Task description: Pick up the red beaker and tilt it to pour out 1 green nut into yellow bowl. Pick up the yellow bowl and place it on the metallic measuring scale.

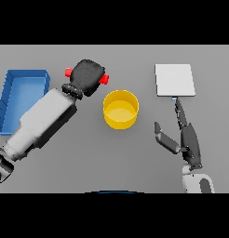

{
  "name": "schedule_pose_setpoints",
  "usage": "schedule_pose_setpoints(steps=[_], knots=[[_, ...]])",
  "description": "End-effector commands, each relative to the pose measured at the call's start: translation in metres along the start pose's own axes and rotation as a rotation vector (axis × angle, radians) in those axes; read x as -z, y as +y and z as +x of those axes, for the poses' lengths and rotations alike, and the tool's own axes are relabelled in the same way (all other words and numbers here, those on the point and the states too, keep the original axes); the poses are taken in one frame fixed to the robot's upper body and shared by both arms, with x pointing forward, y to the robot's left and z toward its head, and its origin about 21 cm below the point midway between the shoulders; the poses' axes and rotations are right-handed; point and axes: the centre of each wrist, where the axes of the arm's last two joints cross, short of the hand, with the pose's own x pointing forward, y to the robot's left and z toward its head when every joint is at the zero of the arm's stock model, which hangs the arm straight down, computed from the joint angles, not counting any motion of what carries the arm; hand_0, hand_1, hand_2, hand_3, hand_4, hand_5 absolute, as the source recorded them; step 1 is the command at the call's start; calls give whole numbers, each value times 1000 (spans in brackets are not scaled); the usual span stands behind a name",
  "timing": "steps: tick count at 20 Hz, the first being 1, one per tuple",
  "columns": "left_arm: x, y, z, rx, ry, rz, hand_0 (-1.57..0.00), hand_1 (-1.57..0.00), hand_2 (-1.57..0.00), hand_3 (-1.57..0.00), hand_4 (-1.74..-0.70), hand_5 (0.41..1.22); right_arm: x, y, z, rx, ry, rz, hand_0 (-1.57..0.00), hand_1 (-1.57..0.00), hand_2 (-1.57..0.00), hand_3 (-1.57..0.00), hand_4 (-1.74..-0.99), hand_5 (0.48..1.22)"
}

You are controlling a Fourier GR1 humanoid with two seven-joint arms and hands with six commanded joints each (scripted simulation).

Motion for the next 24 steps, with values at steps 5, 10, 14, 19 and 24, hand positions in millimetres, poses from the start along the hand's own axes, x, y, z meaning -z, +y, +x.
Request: schedule_pose_setpoints(steps=[5,10,14,19,24], knots=[[10,7,23,238,-124,-93,-1571,-1571,-1571,-1383,-1713,1217,2,3,-3,41,0,-22,1,1,1,1,-1295,664],[17,5,35,487,-187,-165,-1571,-1571,-1571,-1509,-1732,1220,2,-1,-6,54,0,-38,1,1,1,1,-1291,640],[22,7,44,647,-207,-195,-1571,-1571,-1571,-1546,-1737,1220,-2,3,-7,41,19,-44,1,1,1,1,-1288,627],[30,20,50,798,-241,-197,-1571,-1571,-1571,-1563,-1738,1221,-2,1,-7,17,22,-49,1,1,1,1,-1270,588],[36,24,58,961,-275,-238,-1571,-1571,-1571,-1568,-1735,1221,-1,5,-5,-5,24,-57,1,1,1,1,-1216,585]])
